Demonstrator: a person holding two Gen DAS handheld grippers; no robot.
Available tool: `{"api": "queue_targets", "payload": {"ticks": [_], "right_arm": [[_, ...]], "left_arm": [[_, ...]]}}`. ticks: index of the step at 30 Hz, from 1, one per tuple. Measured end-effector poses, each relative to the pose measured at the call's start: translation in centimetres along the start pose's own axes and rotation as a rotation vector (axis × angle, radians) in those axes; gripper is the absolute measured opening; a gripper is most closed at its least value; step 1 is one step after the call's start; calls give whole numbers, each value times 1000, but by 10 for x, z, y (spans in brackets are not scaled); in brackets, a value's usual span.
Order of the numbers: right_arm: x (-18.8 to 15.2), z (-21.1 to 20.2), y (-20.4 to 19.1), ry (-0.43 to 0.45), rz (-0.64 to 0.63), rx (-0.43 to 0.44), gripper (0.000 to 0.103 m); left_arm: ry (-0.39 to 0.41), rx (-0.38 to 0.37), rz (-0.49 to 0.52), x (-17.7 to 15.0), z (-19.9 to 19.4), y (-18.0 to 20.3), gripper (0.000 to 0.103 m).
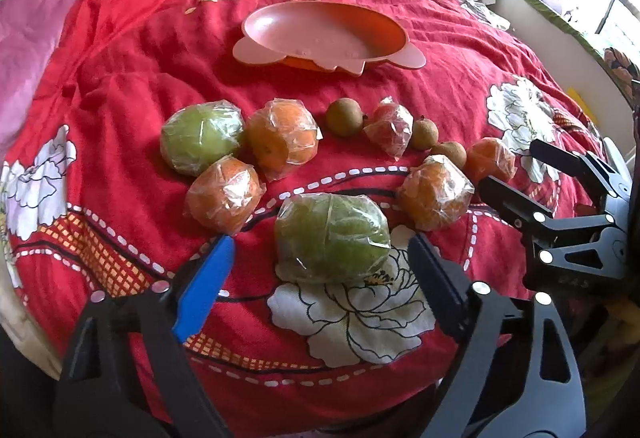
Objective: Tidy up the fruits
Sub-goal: 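Grasp the green wrapped fruit with the left tool while the right tool grasps a wrapped orange, then carry the green fruit with the left tool while the right tool carries the orange into the pink bowl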
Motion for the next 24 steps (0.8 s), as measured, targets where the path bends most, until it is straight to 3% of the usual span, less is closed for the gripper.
{"api": "queue_targets", "payload": {"ticks": [5, 6, 13, 15, 24], "right_arm": [[1, 2, -3, -4, -6, 28, 92], [1, 3, -4, -7, -8, 34, 83], [-2, 8, -7, -28, -28, 75, 57], [-3, 8, -9, -37, -33, 107, 44], [0, 6, -7, -38, 9, 177, 40]], "left_arm": [[-5, 2, 0, 1, 4, 2, 56], [-6, -4, -3, 2, 5, 2, 52], [-6, 0, -9, 4, 8, 4, 50], [-4, -4, -16, 5, 9, 3, 48], [15, -29, -35, 6, 6, 0, 47]]}}
Point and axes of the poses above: each gripper's, at about its wrist camera, not at the fingertips, and z roughly the way its jaws point, y to its right, x to its top, the point moved 6 cm from there along z, roughly the way its jaws point, and after that the axes turned 14 degrees about z, right-handed, at the moved point
